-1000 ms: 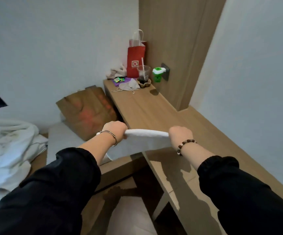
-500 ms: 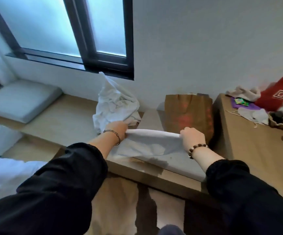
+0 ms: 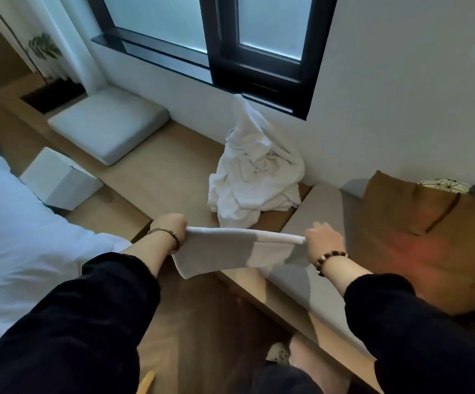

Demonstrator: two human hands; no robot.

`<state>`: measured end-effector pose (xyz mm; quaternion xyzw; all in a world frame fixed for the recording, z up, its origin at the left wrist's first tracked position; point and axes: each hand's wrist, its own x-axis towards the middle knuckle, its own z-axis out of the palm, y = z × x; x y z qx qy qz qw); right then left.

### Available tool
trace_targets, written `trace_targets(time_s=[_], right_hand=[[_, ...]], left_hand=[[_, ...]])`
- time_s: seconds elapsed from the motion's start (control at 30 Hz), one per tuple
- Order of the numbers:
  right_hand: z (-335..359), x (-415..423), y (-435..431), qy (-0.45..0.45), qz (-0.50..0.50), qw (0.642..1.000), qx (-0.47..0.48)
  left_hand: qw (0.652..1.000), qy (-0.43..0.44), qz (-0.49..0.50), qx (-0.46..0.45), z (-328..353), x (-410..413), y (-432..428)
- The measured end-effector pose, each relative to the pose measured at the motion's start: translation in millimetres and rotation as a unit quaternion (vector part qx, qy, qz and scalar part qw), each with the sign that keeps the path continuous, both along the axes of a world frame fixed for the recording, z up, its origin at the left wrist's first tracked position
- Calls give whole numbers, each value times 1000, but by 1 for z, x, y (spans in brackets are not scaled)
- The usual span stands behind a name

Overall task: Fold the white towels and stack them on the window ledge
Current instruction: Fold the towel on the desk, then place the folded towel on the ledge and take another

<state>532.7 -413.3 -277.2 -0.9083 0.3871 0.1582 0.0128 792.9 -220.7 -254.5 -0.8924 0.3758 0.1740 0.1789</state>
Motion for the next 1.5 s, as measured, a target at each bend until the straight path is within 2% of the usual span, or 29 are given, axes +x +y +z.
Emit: trace_targets(time_s=[0.17, 0.27, 0.33, 0.4, 0.47, 0.6, 0.7, 0.87, 0.93, 1.03, 1.07, 1.1, 1.23, 1.3, 1.4, 1.5], right_hand=[[-27, 41, -38, 7, -48, 998, 45], [-43, 67, -54, -44, -139, 981, 131], [-49, 85, -60, -112, -218, 945, 215], [-51, 108, -62, -187, -285, 895, 286], [-59, 135, -63, -237, -328, 853, 330], [-81, 204, -55, -274, -376, 811, 356], [-106, 260, -38, -291, -443, 779, 335], [-154, 353, 1, -287, -563, 688, 357], [-175, 386, 13, -280, -596, 658, 365], [-205, 426, 26, -253, -641, 638, 344], [-217, 436, 30, -245, -652, 638, 328], [-227, 447, 36, -230, -646, 655, 318], [-270, 479, 57, -181, -512, 786, 295], [-289, 492, 65, -153, -435, 831, 312], [-320, 505, 74, -55, -298, 889, 343], [-354, 509, 77, 59, -227, 903, 360]], left_hand=[[977, 84, 166, -106, -31, 51, -13], [920, 139, 292, -223, -51, 89, -13], [867, 175, 365, -292, -60, 116, -14], [825, 201, 408, -335, -68, 142, -16], [807, 208, 416, -363, -80, 172, -22], [856, 191, 368, -308, -97, 242, -50], [875, 209, 339, -277, -113, 310, -74], [925, 213, 247, -196, -147, 416, -90], [936, 191, 232, -182, -166, 449, -102], [977, 78, 171, -104, -202, 472, -120], [990, 39, 120, -64, -216, 472, -123], [997, 25, 67, -35, -231, 467, -123], [985, 140, -71, 68, -298, 431, -115], [974, 179, -100, 94, -330, 417, -108], [960, 222, -103, 133, -367, 408, -102], [956, 239, -91, 145, -397, 414, -99]])
